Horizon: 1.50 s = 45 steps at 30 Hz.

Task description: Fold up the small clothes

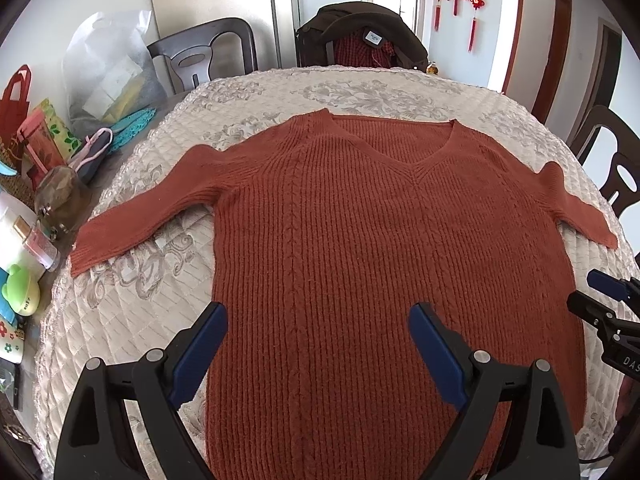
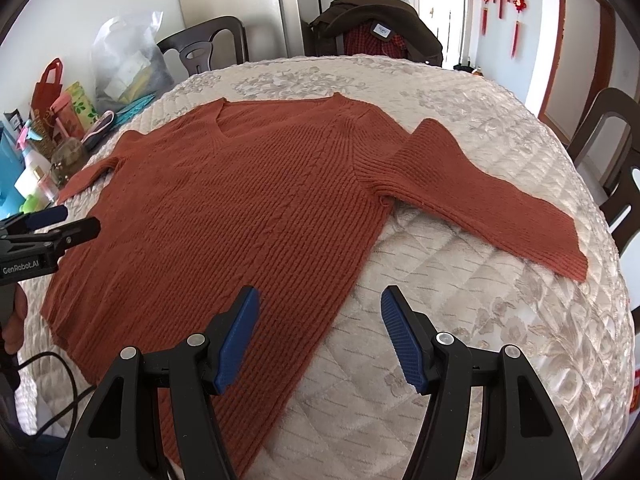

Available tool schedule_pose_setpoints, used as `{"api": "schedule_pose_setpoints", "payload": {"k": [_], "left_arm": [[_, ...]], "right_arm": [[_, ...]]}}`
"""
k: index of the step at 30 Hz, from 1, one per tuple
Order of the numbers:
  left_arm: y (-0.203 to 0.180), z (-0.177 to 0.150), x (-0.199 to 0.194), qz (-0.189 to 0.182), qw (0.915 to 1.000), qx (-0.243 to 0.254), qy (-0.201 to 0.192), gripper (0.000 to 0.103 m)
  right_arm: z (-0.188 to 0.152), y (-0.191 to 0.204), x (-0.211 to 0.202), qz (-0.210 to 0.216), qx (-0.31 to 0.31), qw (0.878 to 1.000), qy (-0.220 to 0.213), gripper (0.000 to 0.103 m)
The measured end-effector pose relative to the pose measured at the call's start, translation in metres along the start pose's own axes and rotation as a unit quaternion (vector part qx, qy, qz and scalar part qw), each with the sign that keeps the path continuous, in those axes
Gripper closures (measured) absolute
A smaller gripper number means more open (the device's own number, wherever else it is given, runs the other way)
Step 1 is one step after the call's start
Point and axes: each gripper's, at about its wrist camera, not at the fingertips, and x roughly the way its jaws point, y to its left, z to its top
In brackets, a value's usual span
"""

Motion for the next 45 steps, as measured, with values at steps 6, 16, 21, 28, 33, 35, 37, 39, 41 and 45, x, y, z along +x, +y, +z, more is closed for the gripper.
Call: {"api": "schedule_pose_setpoints", "payload": {"k": [6, 16, 21, 28, 33, 35, 37, 39, 41, 45], "left_arm": [[0.003, -0.002, 0.006, -0.005, 0.9999, -0.011, 0.005, 0.01], [0.005, -0.006, 0.008, 0.006, 0.9998, -0.018, 0.004, 0.01], [0.006, -0.008, 0.008, 0.005, 0.9998, -0.02, 0.001, 0.01], [0.001, -0.009, 0.007, -0.004, 0.9999, -0.012, -0.004, 0.01], [-0.002, -0.008, 0.004, -0.007, 0.9999, -0.012, -0.009, 0.01], [-0.002, -0.009, 0.003, -0.008, 0.9998, -0.012, -0.01, 0.01], [-0.003, -0.01, 0.003, -0.007, 0.9998, -0.012, -0.011, 0.01], [-0.003, -0.01, 0.004, -0.008, 0.9998, -0.013, -0.011, 0.01], [-0.003, -0.01, 0.004, -0.009, 0.9998, -0.014, -0.011, 0.01], [-0.003, -0.01, 0.004, -0.015, 0.9997, -0.016, -0.01, 0.01]], "right_arm": [[0.001, 0.003, 0.0, 0.009, -0.005, 1.0, -0.002, 0.039], [-0.001, 0.005, -0.003, 0.021, -0.01, 1.0, -0.007, 0.039], [-0.003, 0.005, -0.004, 0.021, -0.011, 1.0, -0.005, 0.039], [-0.007, 0.002, -0.006, 0.018, -0.006, 1.0, -0.008, 0.039], [-0.005, 0.001, -0.007, 0.018, -0.002, 1.0, -0.01, 0.039], [-0.004, 0.001, -0.007, 0.018, -0.003, 1.0, -0.012, 0.039], [-0.003, 0.001, -0.007, 0.018, -0.004, 1.0, -0.013, 0.039], [-0.003, 0.001, -0.007, 0.019, -0.005, 1.0, -0.012, 0.039], [-0.002, 0.001, -0.006, 0.018, -0.006, 1.0, -0.01, 0.039], [-0.002, 0.002, -0.006, 0.018, -0.008, 1.0, -0.01, 0.039]]}}
